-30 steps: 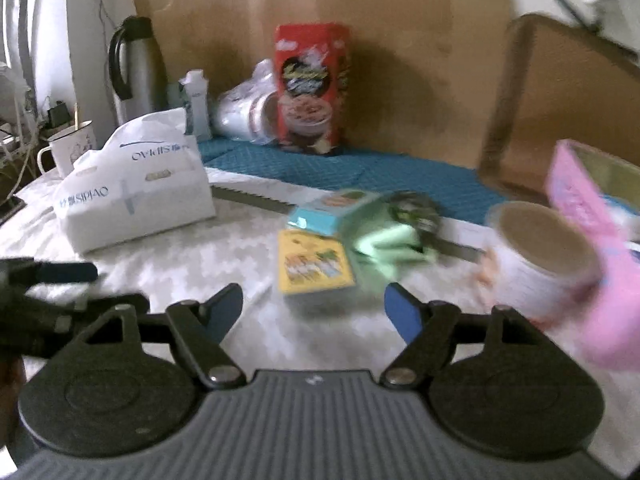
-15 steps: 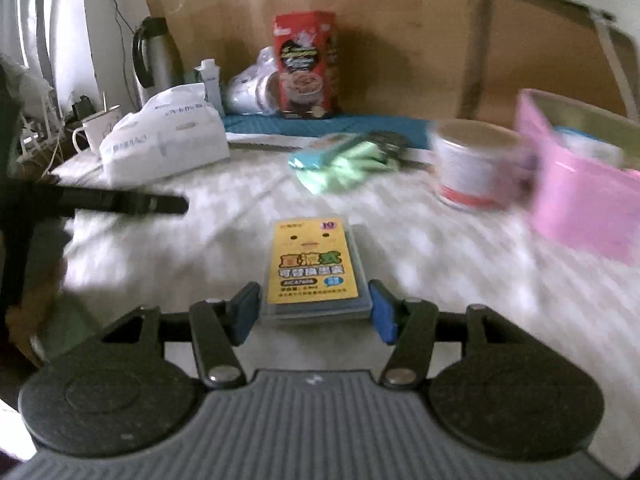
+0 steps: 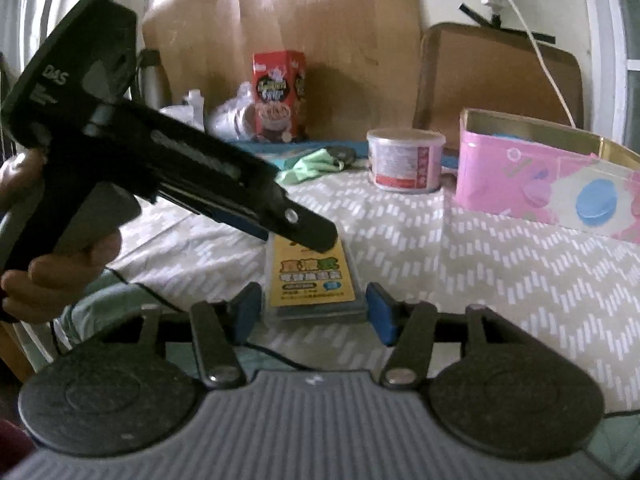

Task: Organize soft objects
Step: 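Grasp the yellow sponge card with the right gripper and lift it, then lower the yellow sponge card into the pink tin and release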

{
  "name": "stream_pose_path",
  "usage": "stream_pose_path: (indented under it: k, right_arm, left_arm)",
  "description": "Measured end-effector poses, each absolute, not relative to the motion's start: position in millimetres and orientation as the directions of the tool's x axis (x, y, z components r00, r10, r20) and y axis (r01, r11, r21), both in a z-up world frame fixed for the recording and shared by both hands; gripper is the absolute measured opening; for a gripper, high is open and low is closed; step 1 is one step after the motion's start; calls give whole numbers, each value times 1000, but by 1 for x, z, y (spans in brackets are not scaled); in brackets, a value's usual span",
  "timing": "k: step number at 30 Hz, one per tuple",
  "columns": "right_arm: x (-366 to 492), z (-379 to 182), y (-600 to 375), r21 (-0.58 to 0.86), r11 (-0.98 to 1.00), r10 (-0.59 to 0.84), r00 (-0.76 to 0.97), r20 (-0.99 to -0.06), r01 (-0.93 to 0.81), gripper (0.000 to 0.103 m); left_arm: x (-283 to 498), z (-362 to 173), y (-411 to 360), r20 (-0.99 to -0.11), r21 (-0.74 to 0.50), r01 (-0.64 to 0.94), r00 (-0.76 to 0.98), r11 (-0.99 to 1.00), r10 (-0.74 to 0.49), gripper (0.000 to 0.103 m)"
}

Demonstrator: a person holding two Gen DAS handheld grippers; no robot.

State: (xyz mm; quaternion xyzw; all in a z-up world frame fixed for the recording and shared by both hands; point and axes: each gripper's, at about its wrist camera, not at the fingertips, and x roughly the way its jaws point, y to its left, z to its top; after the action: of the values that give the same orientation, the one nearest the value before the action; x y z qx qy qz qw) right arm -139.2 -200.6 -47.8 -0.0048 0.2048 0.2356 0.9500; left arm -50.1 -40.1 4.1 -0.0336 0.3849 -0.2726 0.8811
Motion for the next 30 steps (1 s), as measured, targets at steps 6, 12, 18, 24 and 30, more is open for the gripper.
stream_pose_path:
  k: [6, 12, 18, 24, 30]
  right_arm:
    - [-131, -21, -226, 26, 927, 370, 897, -241, -375, 60]
    - [-83, 6, -265, 3, 969, 243, 957, -160, -246, 60]
    - [-18, 1, -304, 66, 993, 112, 972, -209, -100, 60]
    - [-19, -6, -312, 123, 992, 64, 972, -226, -36, 73]
    - [-68, -5, -298, 222, 968, 153, 978, -140, -119, 67]
  left_arm:
    - [-18, 52, -71, -588, -283, 494, 587, 822, -556, 63]
    - [32, 84, -141, -523, -199, 550, 640, 811, -563, 63]
    - [69, 70, -193, -527, -149, 527, 674, 837, -518, 66]
    - [55, 64, -175, -512, -175, 504, 687, 846, -515, 71]
    - [-5, 72, -96, -433, -203, 501, 725, 841, -536, 73]
